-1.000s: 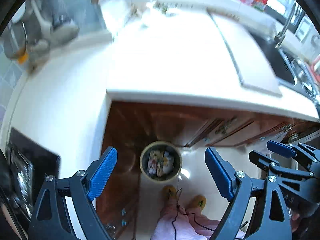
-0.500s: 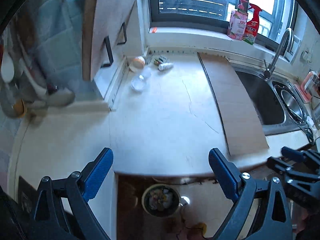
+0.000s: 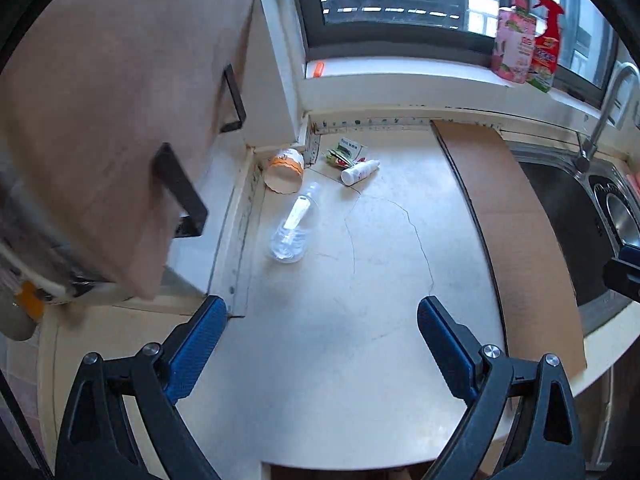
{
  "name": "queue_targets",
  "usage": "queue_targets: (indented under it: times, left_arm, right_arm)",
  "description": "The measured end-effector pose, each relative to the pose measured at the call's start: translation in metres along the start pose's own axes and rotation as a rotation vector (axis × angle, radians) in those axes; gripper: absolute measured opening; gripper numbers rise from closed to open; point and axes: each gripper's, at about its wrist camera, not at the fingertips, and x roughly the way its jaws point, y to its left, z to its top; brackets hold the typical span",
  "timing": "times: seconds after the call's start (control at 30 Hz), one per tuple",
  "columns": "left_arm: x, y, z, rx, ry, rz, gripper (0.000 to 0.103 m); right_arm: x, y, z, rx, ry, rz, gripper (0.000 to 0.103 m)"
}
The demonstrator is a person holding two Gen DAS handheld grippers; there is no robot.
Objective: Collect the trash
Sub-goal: 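Raise both tools back up toward the counter, then grasp the clear plastic bottle with the left tool while the right tool grasps the white dropper bottle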
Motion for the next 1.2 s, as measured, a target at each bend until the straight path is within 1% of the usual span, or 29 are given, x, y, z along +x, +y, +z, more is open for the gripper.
queue_targets:
  times: [0.07, 0.2, 0.27, 0.33, 0.43, 0.5, 0.6, 0.67, 0.7, 0.77, 0.87, 0.97, 1.07, 1.17, 1.2]
  left_arm:
    - [0.02, 0.004, 0.013, -0.035, 0.022, -0.004, 0.095]
    - [0.064, 0.014, 0.037, -0.115, 0.078, 0.0, 0.094]
    - [0.087, 0.019, 0.048, -0.146, 0.117, 0.004, 0.087]
    - [0.112, 0.019, 0.057, -0.15, 0.155, 0.011, 0.082]
    - [0.14, 0.019, 0.069, -0.15, 0.186, 0.043, 0.079]
    - [0.156, 0.023, 0.075, -0.161, 0.213, 0.052, 0.077]
    - [0.18, 0.026, 0.081, -0.18, 0.262, 0.043, 0.067]
    - [0.192, 0.027, 0.081, -0.191, 0.293, 0.039, 0.059]
    - [0.196, 0.027, 0.08, -0.194, 0.304, 0.038, 0.057]
    - [0.203, 0.029, 0.08, -0.201, 0.321, 0.028, 0.057]
    - [0.206, 0.029, 0.082, -0.211, 0.315, 0.032, 0.056]
    - [0.209, 0.032, 0.084, -0.257, 0.316, 0.036, 0.055]
    - [0.207, 0.034, 0.085, -0.293, 0.32, 0.033, 0.055]
    - [0.203, 0.041, 0.081, -0.325, 0.322, 0.024, 0.055]
    - [0.202, 0.043, 0.08, -0.333, 0.323, 0.022, 0.055]
  right_arm:
    - [0.02, 0.0, 0.022, -0.01, 0.014, 0.008, 0.051]
    - [0.065, 0.004, 0.064, -0.042, 0.051, 0.062, 0.051]
    - [0.092, 0.007, 0.084, -0.052, 0.077, 0.082, 0.051]
    - [0.123, 0.011, 0.103, -0.049, 0.112, 0.117, 0.051]
    - [0.16, 0.015, 0.122, -0.031, 0.155, 0.167, 0.051]
    - [0.185, 0.019, 0.135, -0.005, 0.191, 0.226, 0.051]
    - [0.215, 0.026, 0.151, 0.025, 0.225, 0.29, 0.051]
    - [0.232, 0.03, 0.16, 0.047, 0.245, 0.307, 0.051]
    - [0.242, 0.032, 0.164, 0.065, 0.257, 0.318, 0.051]
    - [0.259, 0.033, 0.171, 0.101, 0.281, 0.327, 0.051]
    - [0.281, 0.034, 0.178, 0.169, 0.317, 0.342, 0.051]
    - [0.298, 0.04, 0.184, 0.203, 0.336, 0.342, 0.051]
    - [0.305, 0.053, 0.188, 0.188, 0.34, 0.319, 0.051]
    - [0.312, 0.071, 0.188, 0.129, 0.357, 0.241, 0.051]
    - [0.314, 0.077, 0.188, 0.11, 0.364, 0.224, 0.045]
